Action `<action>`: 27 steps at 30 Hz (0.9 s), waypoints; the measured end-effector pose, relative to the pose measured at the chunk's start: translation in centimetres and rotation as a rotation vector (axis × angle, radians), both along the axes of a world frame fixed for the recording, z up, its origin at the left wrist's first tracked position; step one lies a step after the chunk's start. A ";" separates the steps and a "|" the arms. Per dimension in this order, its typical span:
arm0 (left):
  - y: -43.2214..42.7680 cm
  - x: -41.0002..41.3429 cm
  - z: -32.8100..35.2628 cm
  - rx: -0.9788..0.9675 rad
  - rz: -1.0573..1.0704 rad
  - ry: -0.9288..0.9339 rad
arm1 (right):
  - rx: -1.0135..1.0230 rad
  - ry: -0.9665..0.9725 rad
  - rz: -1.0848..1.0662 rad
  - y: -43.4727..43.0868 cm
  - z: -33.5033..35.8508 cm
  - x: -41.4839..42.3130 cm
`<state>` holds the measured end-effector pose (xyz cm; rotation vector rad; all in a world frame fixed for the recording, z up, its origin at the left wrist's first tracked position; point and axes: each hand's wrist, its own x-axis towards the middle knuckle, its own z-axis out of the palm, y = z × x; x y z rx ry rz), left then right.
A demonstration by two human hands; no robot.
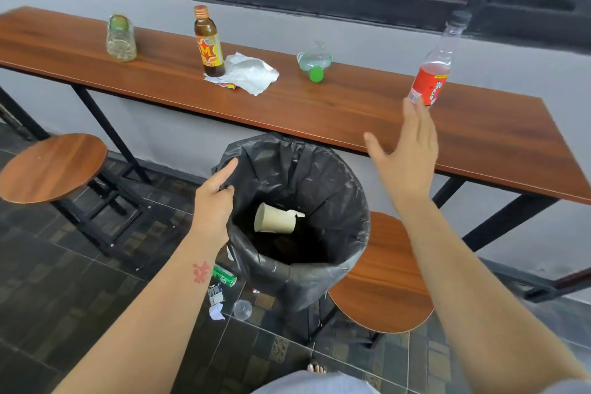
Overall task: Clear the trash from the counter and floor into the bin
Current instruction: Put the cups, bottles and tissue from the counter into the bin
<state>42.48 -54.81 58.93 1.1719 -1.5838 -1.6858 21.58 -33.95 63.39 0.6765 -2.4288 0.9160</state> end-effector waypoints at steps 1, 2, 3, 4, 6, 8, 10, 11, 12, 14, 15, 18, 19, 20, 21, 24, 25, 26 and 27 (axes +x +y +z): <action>0.1 -0.3 0.0 0.002 0.005 0.002 | -0.010 -0.028 -0.048 0.2 0.4 -1.3; 0.2 -0.5 -0.1 0.005 0.011 0.002 | -0.018 -0.065 -0.088 0.3 0.7 -2.7; 0.3 -0.8 -0.1 0.006 0.019 -0.001 | -0.030 -0.102 -0.118 0.4 0.9 -4.0; 0.3 -1.1 -0.2 0.008 0.028 -0.002 | -0.045 -0.132 -0.134 0.3 1.1 -5.2; 0.4 -1.6 -0.3 0.012 0.037 0.005 | -0.075 -0.176 -0.142 0.2 1.2 -7.3; 0.4 -2.1 -0.4 0.011 0.029 0.017 | -0.104 -0.219 -0.137 -0.2 1.2 -9.0; 0.3 -2.5 -0.5 0.011 0.027 0.024 | -0.158 -0.285 -0.127 -0.7 1.3 -10.3; 0.3 -2.6 -0.6 0.014 0.033 0.023 | -0.188 -0.322 -0.127 -1.0 1.3 -10.9; 0.2 -2.9 -0.6 0.020 0.040 0.022 | -0.214 -0.351 -0.132 -1.4 1.3 -11.4; 0.4 -3.2 -0.5 0.031 0.053 0.020 | -0.265 -0.385 -0.145 -1.8 1.1 -12.5; 0.5 -3.3 -0.5 0.033 0.059 0.022 | -0.298 -0.398 -0.150 -1.9 1.0 -13.0; 0.9 -3.6 -0.5 0.026 0.066 0.037 | -0.348 -0.421 -0.144 -1.8 0.6 -14.4; 1.0 -3.6 -0.5 0.026 0.066 0.038 | -0.355 -0.424 -0.134 -1.8 0.6 -14.6; 0.9 -3.6 -0.6 0.030 0.070 0.038 | -0.364 -0.426 -0.121 -1.7 0.6 -14.5; 0.9 -3.5 -0.7 0.035 0.075 0.036 | -0.371 -0.423 -0.102 -1.7 0.6 -14.3; 0.4 -3.1 -1.0 0.055 0.077 0.040 | -0.378 -0.403 0.013 -1.7 0.9 -12.4; 0.3 -2.9 -1.1 0.061 0.078 0.041 | -0.380 -0.411 0.059 -1.8 1.1 -11.4; 0.1 -2.7 -1.1 0.067 0.079 0.042 | -0.382 -0.426 0.104 -2.0 1.4 -10.3; -0.1 -2.5 -1.2 0.074 0.077 0.047 | -0.378 -0.444 0.150 -2.3 1.6 -9.0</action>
